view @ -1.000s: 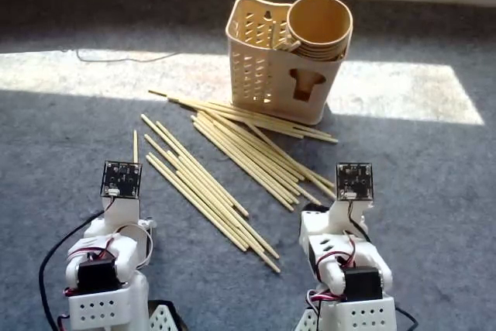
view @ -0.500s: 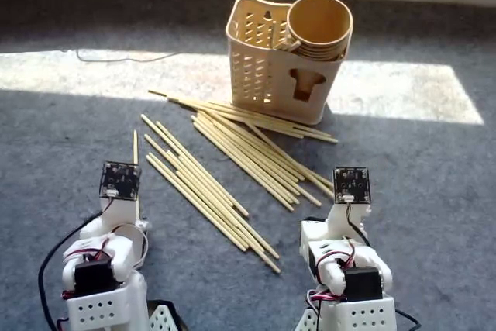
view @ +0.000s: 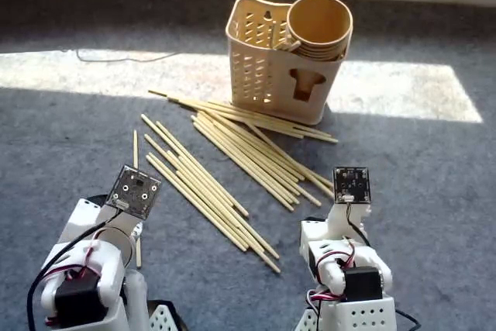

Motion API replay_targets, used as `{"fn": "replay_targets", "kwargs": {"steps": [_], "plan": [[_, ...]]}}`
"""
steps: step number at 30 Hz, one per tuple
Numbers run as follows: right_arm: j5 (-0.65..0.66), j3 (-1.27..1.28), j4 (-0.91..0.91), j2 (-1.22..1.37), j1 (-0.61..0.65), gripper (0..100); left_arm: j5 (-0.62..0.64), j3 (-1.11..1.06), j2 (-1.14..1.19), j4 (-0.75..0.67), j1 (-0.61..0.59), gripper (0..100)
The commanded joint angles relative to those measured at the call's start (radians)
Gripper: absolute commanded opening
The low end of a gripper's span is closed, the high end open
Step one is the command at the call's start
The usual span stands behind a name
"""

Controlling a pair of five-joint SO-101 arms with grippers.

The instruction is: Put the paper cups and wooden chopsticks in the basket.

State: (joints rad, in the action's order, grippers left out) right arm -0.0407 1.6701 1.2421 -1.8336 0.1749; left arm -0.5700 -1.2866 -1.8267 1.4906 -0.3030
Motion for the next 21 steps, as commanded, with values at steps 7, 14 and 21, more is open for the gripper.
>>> {"fn": "replay_targets", "kwargs": {"steps": [7, 14, 21], "plan": [[-0.002, 0.150, 0.010, -0.004, -0.008, 0.5, 0.068, 0.166, 0.091, 0.035, -0.008, 24], [-0.002, 0.150, 0.010, -0.004, -0.008, 0.5, 0.126, 0.377, 0.518, 0.034, -0.008, 24], [-0.002, 0.150, 0.010, -0.004, -0.008, 0.5, 0.209, 0.404, 0.920, -0.189, -0.008, 24]]}}
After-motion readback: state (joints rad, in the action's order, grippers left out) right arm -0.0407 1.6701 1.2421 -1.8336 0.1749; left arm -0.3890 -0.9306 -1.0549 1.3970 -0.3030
